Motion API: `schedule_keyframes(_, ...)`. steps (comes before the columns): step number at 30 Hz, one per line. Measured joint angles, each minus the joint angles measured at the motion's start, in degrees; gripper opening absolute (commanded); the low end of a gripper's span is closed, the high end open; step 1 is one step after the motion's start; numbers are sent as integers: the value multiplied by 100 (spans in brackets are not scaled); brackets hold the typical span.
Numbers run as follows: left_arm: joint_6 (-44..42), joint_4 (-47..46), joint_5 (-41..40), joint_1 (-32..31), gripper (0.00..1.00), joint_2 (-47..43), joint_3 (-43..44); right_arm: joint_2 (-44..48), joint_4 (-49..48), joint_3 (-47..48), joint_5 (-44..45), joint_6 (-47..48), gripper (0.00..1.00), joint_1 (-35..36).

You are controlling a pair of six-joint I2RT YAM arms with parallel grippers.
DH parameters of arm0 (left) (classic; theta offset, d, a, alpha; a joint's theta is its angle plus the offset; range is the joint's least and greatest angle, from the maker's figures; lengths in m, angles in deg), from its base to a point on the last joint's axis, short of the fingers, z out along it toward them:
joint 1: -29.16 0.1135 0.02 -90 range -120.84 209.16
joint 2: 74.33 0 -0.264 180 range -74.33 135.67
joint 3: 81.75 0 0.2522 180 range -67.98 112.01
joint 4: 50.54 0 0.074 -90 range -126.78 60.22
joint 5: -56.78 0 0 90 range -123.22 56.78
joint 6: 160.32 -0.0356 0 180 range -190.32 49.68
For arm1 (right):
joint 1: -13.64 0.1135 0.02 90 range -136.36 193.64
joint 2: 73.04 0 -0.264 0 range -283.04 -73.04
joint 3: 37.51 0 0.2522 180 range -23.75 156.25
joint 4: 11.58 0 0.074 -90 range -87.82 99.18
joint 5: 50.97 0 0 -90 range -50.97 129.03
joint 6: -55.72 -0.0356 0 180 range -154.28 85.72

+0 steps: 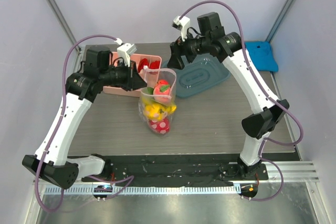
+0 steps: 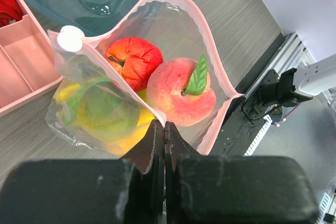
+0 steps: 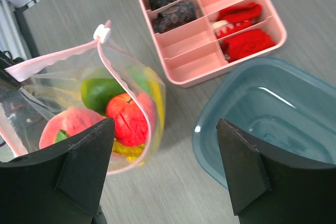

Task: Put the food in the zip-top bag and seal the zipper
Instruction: Place the fake fruit in the zipper food storage bag.

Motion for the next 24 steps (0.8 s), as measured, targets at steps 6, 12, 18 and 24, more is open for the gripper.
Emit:
schedule_keyframes(6, -2, -24, -7, 0, 0, -2, -17, -188, 219, -76, -282, -81, 55, 160)
schedule_keyframes(12, 2, -74, -13, 0, 0, -66, -118, -201, 505, -238, -376, 4, 1, 269)
schedule_keyframes(18, 142, -72, 26, -72, 0, -133, -122, -317, 841, 203, -551, -122, 1, 369)
schedule_keyframes(24, 647, -55, 208, -404, 0, -225, -68, -201, 752, 422, -848, -490, 1, 822)
